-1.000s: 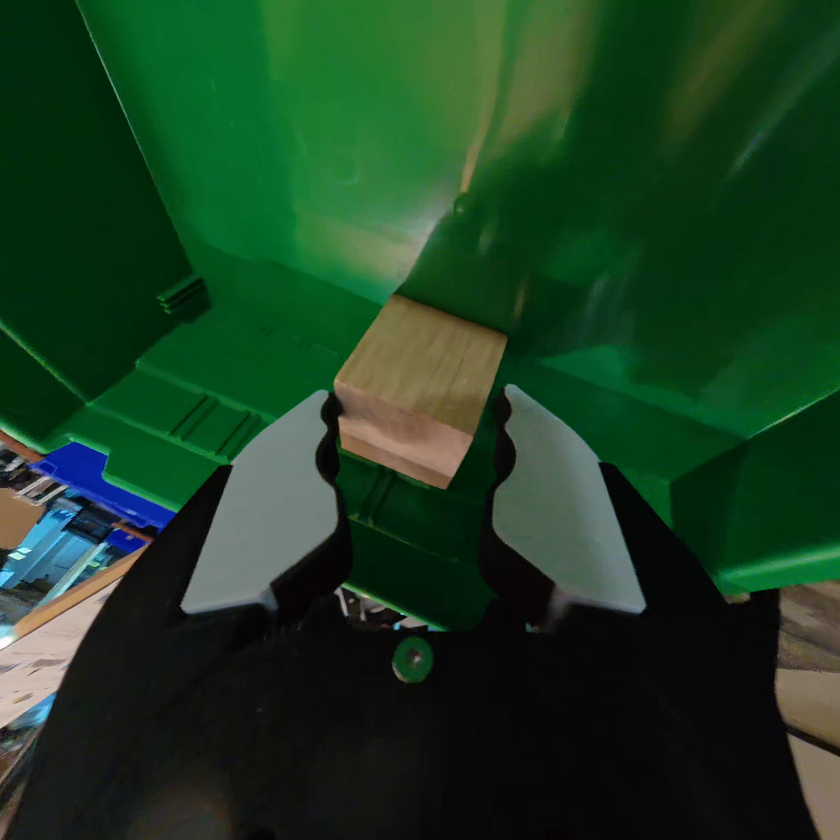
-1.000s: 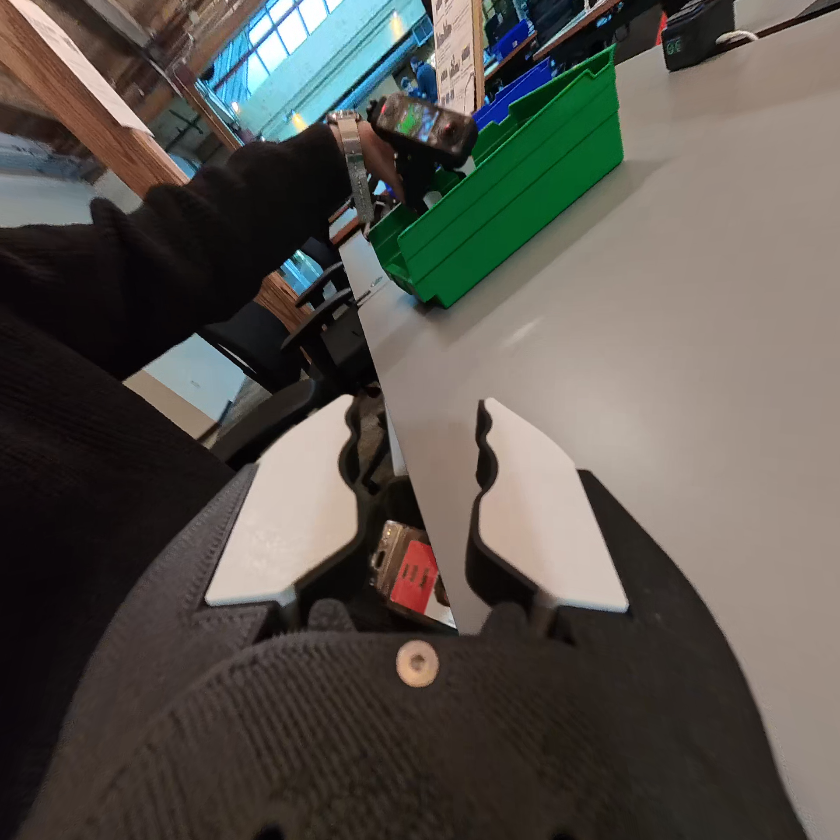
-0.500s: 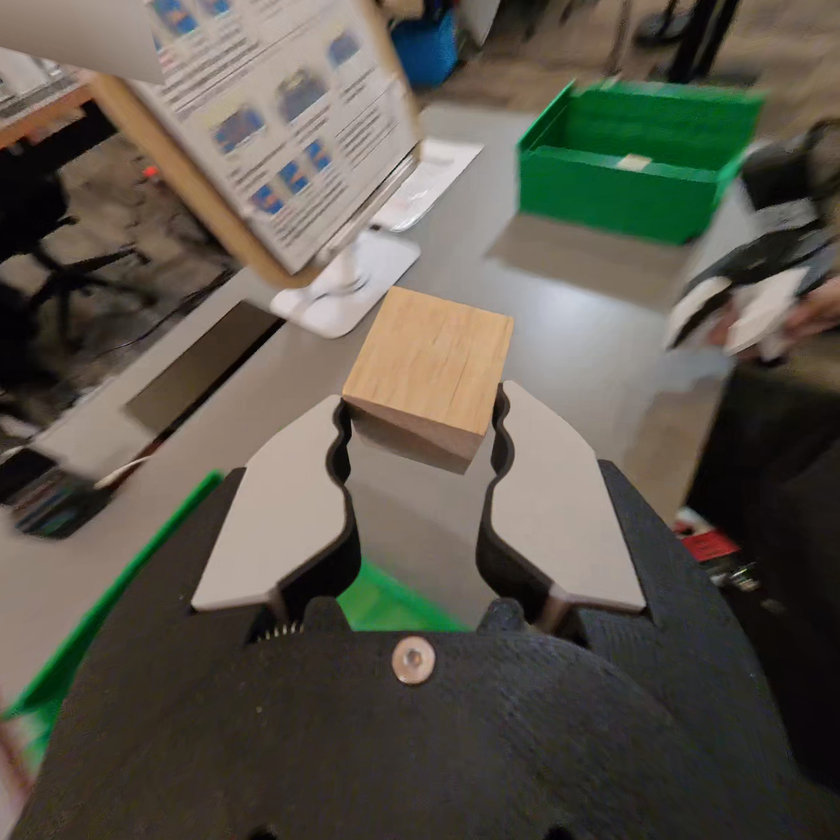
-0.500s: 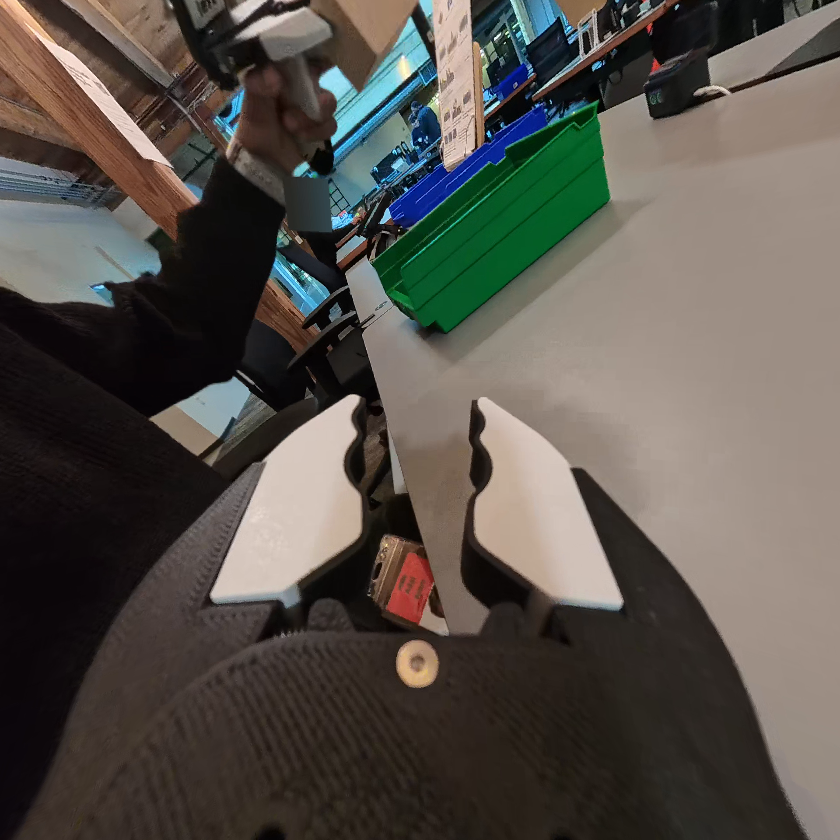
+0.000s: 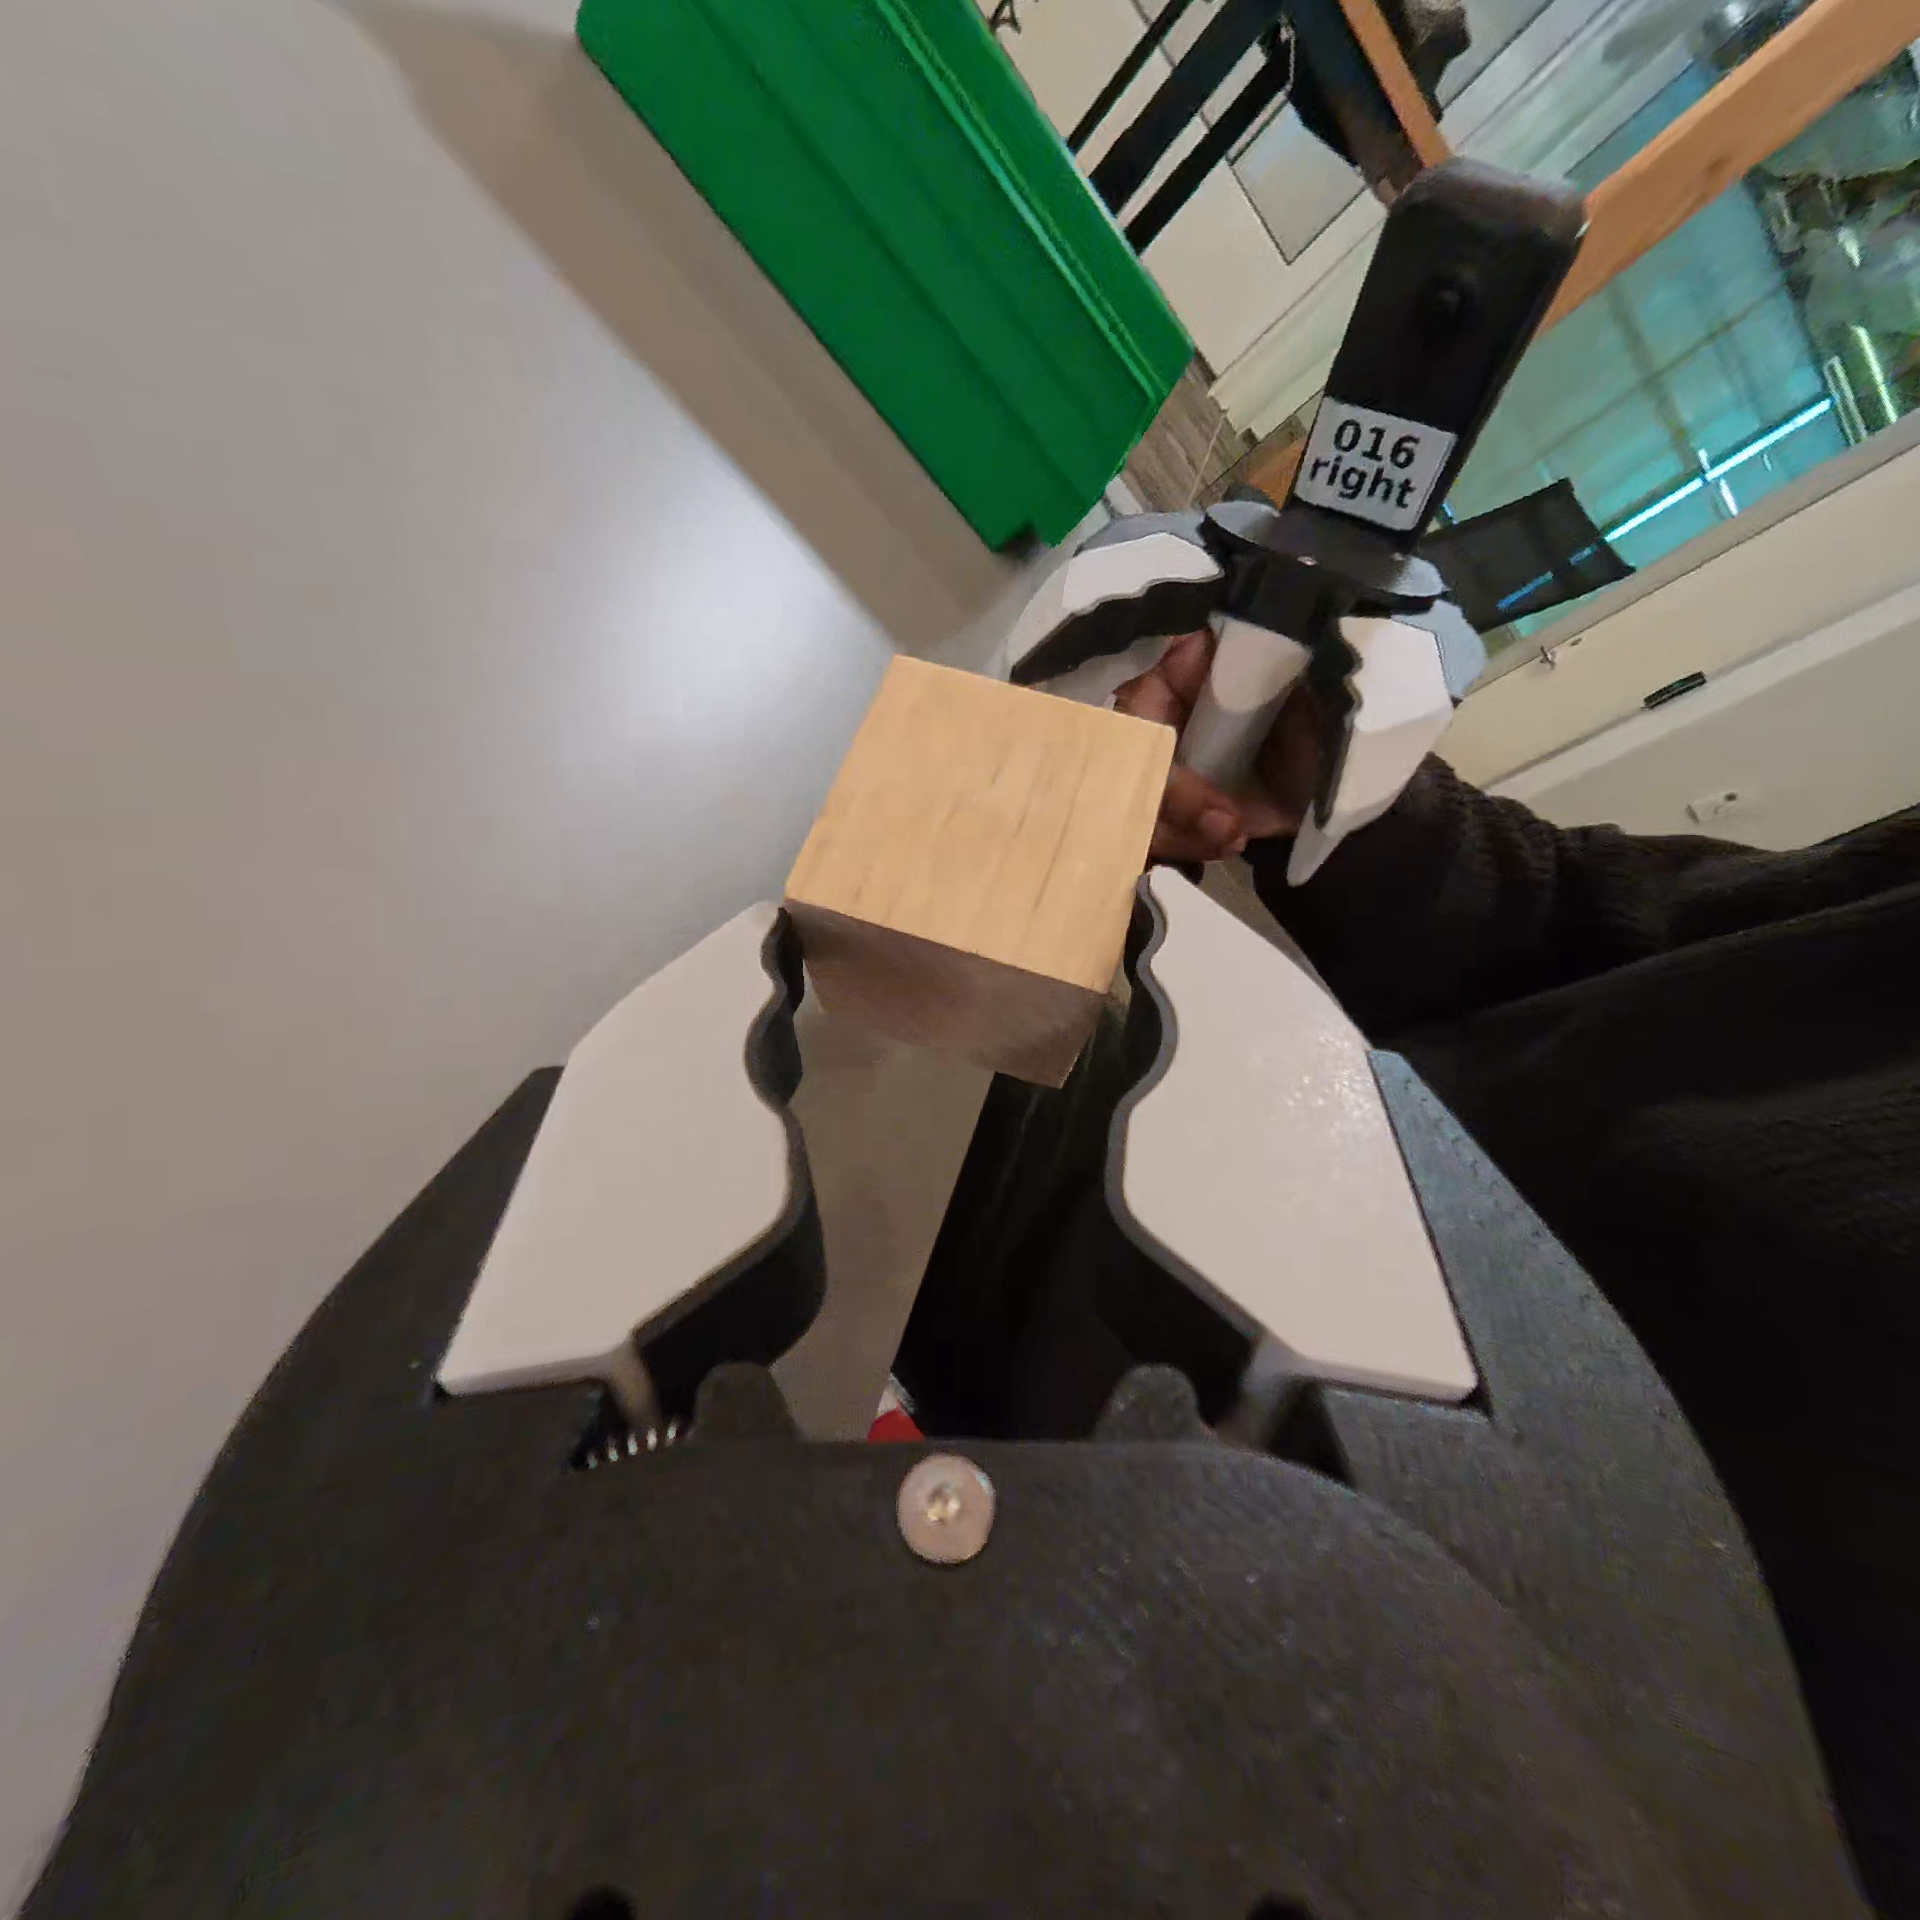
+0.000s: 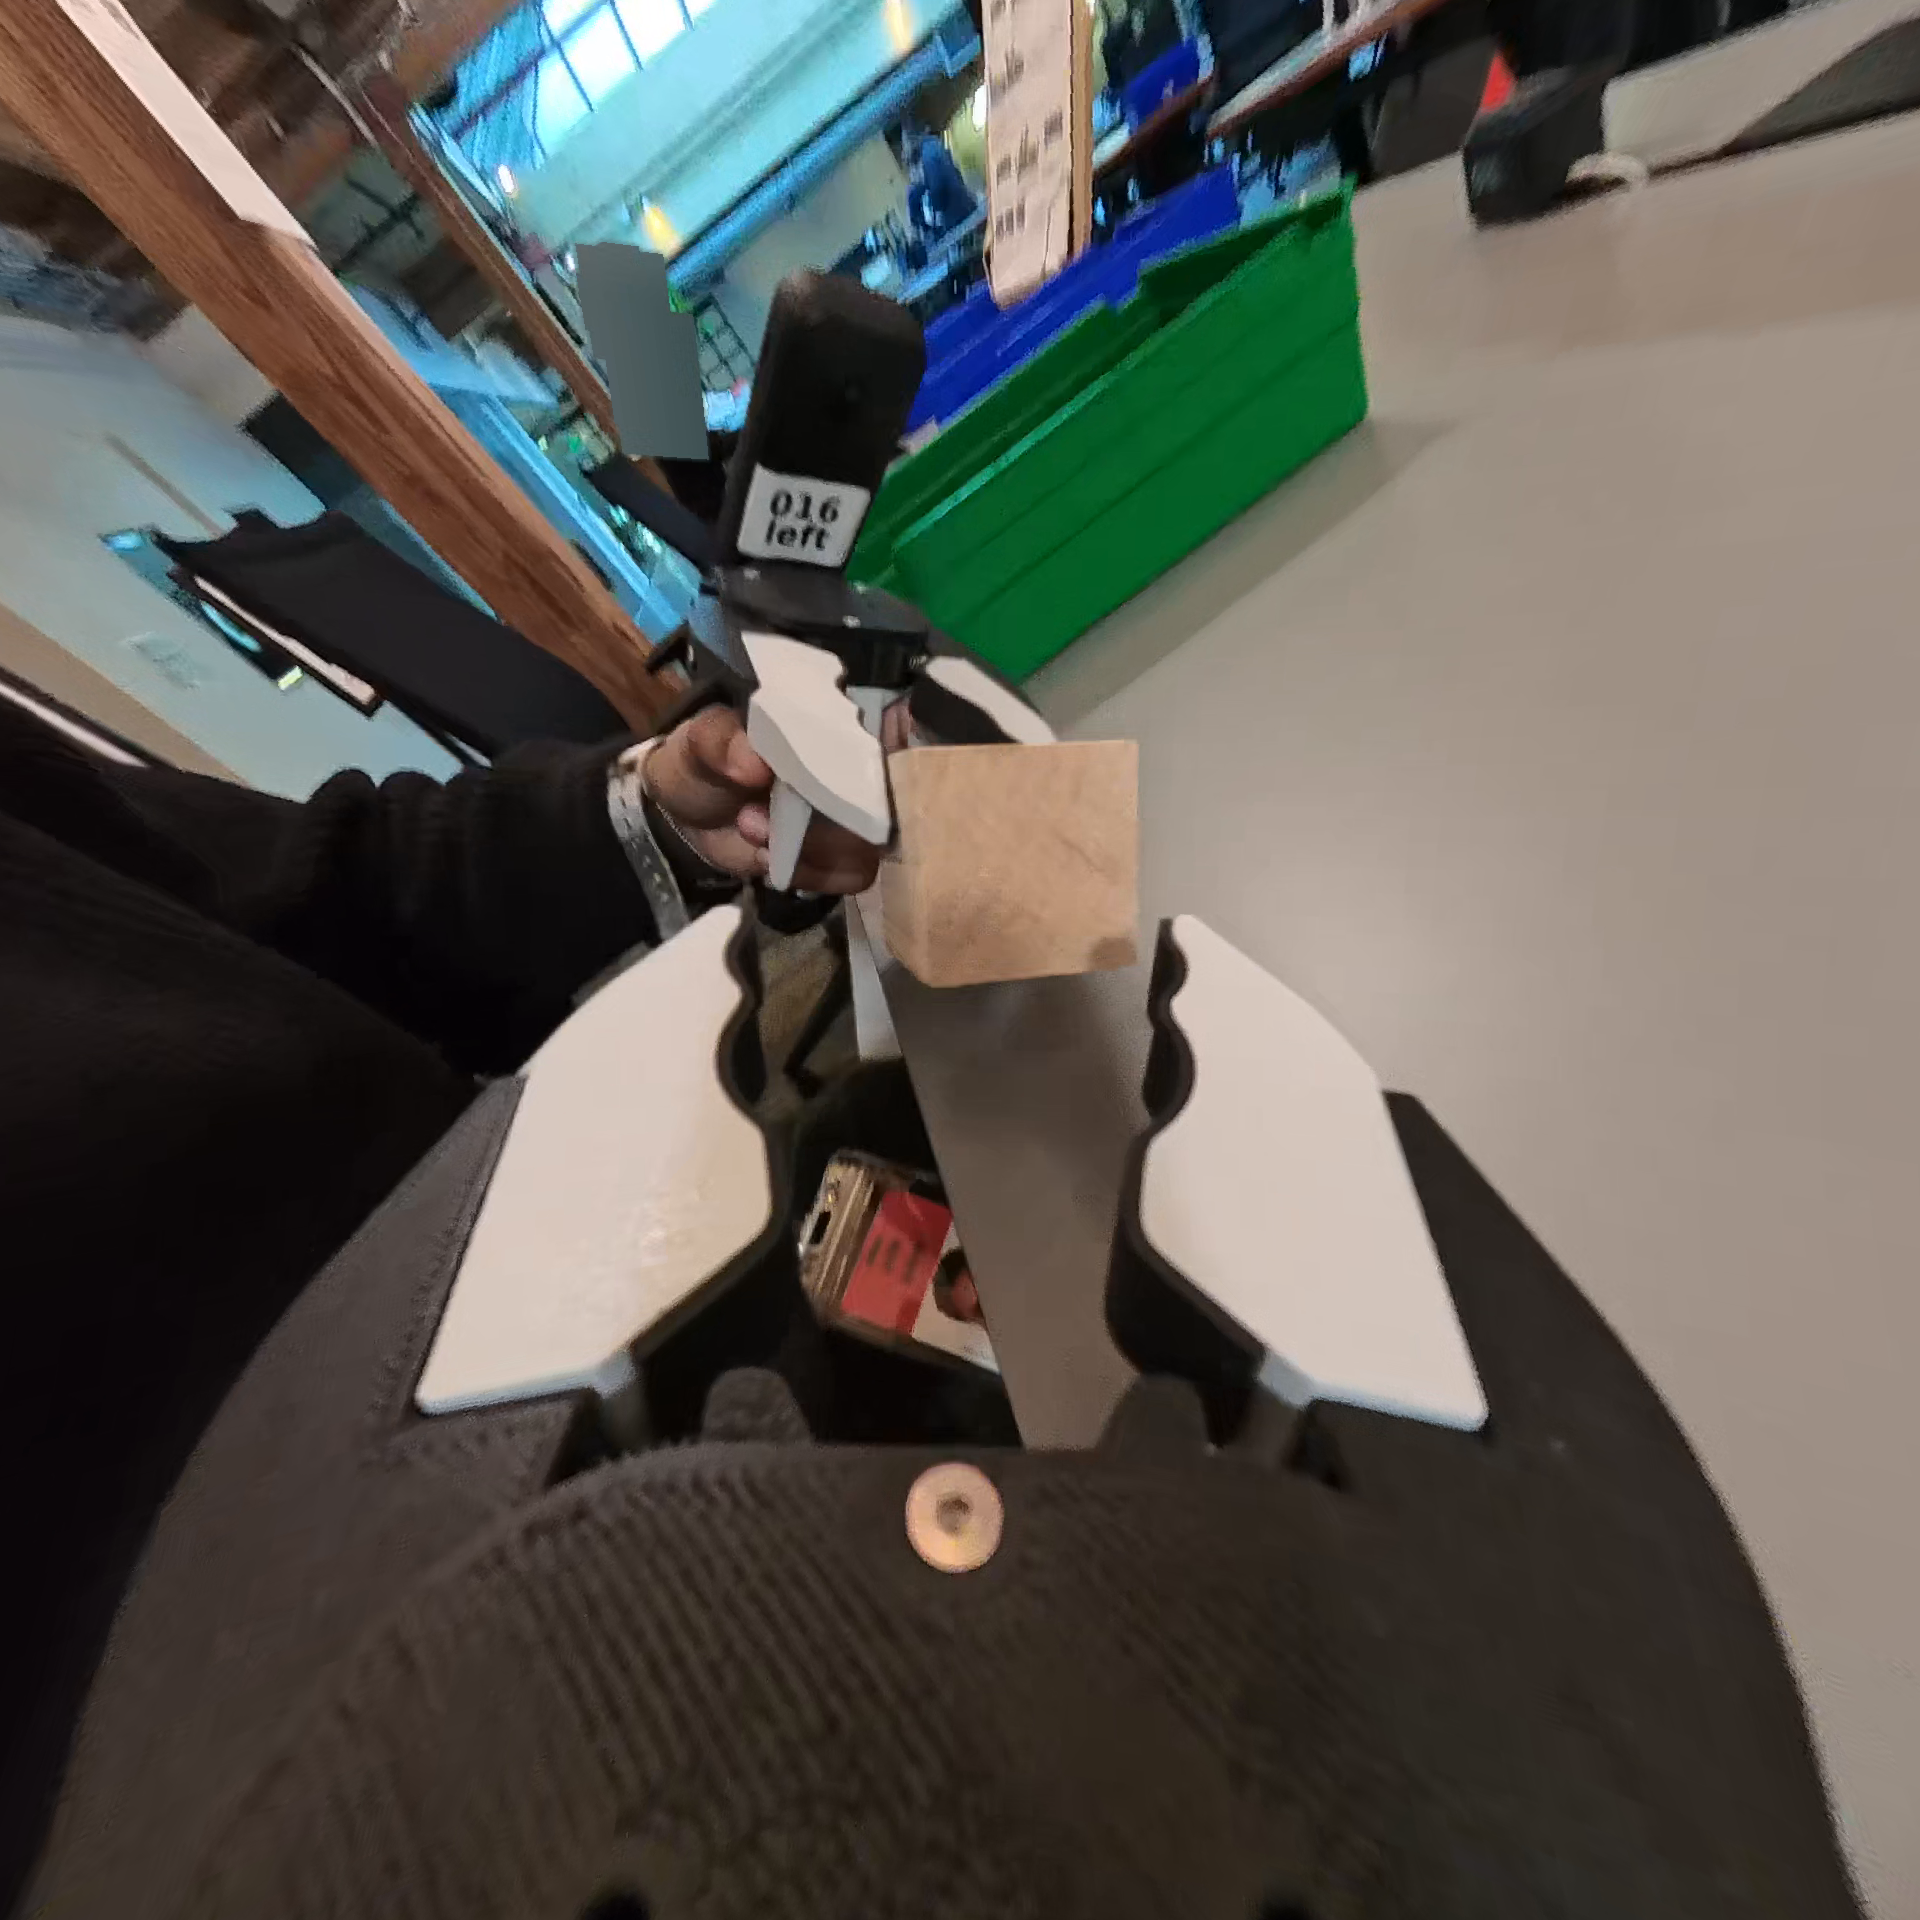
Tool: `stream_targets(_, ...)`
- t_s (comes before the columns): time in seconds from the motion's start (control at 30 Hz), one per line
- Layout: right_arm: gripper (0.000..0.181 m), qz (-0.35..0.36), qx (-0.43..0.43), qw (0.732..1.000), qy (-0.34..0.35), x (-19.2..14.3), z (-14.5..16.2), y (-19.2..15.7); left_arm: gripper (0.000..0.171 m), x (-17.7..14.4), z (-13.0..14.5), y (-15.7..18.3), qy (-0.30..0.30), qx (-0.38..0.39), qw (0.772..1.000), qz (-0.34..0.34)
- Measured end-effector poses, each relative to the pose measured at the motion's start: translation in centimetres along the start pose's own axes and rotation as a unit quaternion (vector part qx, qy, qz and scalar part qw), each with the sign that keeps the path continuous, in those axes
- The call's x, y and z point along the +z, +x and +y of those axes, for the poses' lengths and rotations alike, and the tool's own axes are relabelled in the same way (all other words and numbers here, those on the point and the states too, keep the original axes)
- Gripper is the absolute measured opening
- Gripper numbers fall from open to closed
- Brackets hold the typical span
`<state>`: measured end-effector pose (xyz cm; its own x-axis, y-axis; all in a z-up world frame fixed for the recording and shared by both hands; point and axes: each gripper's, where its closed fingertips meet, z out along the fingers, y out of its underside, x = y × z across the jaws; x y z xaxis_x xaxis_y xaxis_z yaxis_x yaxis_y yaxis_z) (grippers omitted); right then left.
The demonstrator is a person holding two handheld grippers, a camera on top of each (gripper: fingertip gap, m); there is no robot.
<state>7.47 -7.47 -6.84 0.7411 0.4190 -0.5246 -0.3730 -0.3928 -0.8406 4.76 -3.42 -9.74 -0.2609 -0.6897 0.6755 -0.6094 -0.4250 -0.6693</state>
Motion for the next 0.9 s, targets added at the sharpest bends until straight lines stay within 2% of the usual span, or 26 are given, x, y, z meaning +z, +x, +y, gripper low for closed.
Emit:
stream_targets(0.1,0.072,0.008,-0.015,0.999,-0.036,0.8,1.6,0.5,0.063,0.8,1.1,0.0,-0.020,-0.014,0.999,0.026)
stream_targets(0.33,0.071,0.002,-0.001,0.999,-0.054,1.6,2.8,0.8,0.063,1.5,3.1,0.1,-0.062,0.012,0.997,0.048)
stream_targets(0.9,0.065,-0.012,0.024,0.997,-0.068,2.5,3.9,1.1,0.063,1.6,3.8,0.3,-0.072,0.030,0.995,0.068)
